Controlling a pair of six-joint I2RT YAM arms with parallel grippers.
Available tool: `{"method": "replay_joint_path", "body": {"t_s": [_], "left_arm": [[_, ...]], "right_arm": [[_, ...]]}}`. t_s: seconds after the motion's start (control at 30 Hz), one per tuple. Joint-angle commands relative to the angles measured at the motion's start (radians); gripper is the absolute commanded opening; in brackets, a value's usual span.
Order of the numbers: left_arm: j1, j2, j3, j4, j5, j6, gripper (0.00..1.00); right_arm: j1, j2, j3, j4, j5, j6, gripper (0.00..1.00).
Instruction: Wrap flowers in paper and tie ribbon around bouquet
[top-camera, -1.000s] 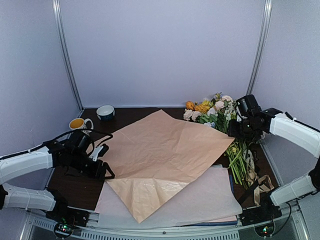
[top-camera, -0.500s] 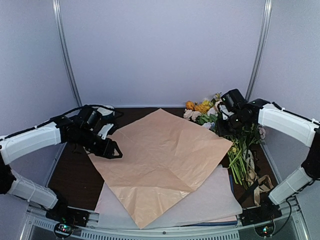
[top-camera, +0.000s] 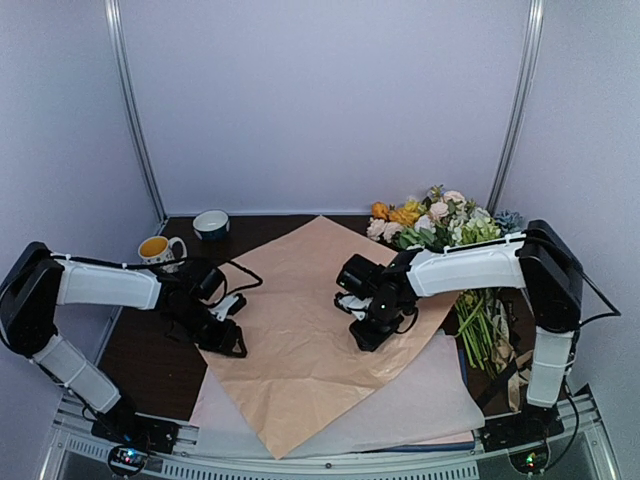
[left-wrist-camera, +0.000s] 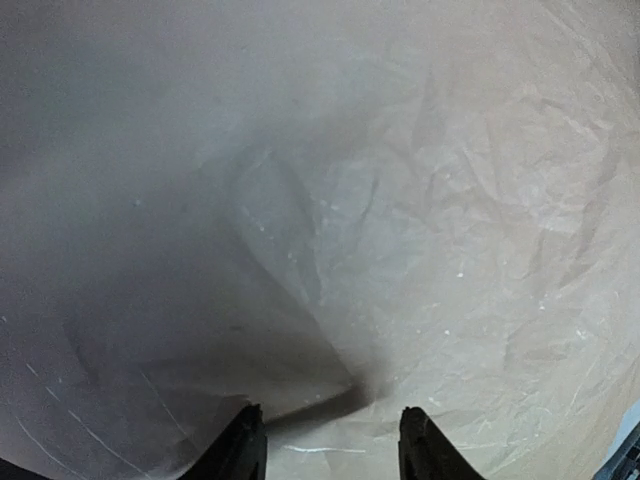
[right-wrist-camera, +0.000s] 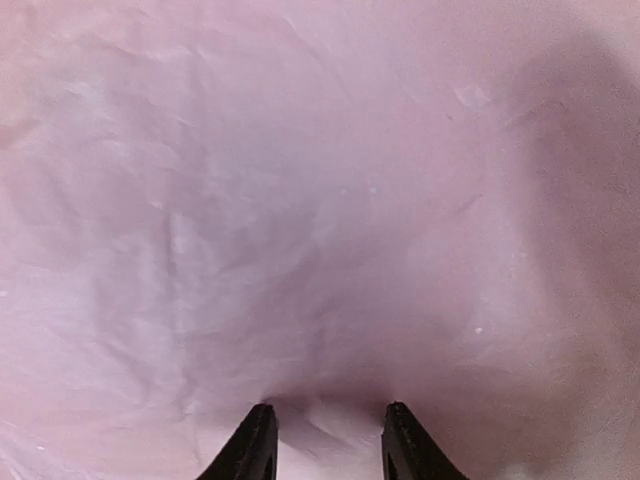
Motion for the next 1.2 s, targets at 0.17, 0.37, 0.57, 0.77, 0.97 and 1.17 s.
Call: {"method": "replay_joint_path", "body": {"t_s": [0.17, 0.37, 0.57, 0.77, 0.97, 1.17], "left_arm": [[0.008, -0.123, 0.035, 0.122, 0.014, -0.055, 0.52], [0.01, -0.16, 0.242, -0.048, -0.095, 0.115, 0.77], [0.045, -0.138, 0.4, -0.04, -0.136, 0.198, 0.92], [0.077, -0.078, 0.449, -0.031, -0.127, 0.253, 0.93], [0.095, -0.057, 0.432, -0.039, -0.124, 0.27, 0.92], [0.095, -0.052, 0.425, -0.037, -0.139, 0.277, 0.92]], "right_arm": [[-0.15, -0.23, 0.141, -0.154, 0.167, 0.03, 0.36], [-0.54, -0.462, -0.05, -0.099, 0.156, 0.158, 0.35], [-0.764, -0.435, -0.16, -0.02, 0.107, 0.179, 0.48], [-0.796, -0.287, -0.156, -0.009, 0.157, 0.171, 0.47], [-0.799, -0.258, -0.168, 0.026, 0.285, 0.164, 0.38], [-0.806, -0.2, -0.145, 0.047, 0.234, 0.148, 0.15]]}}
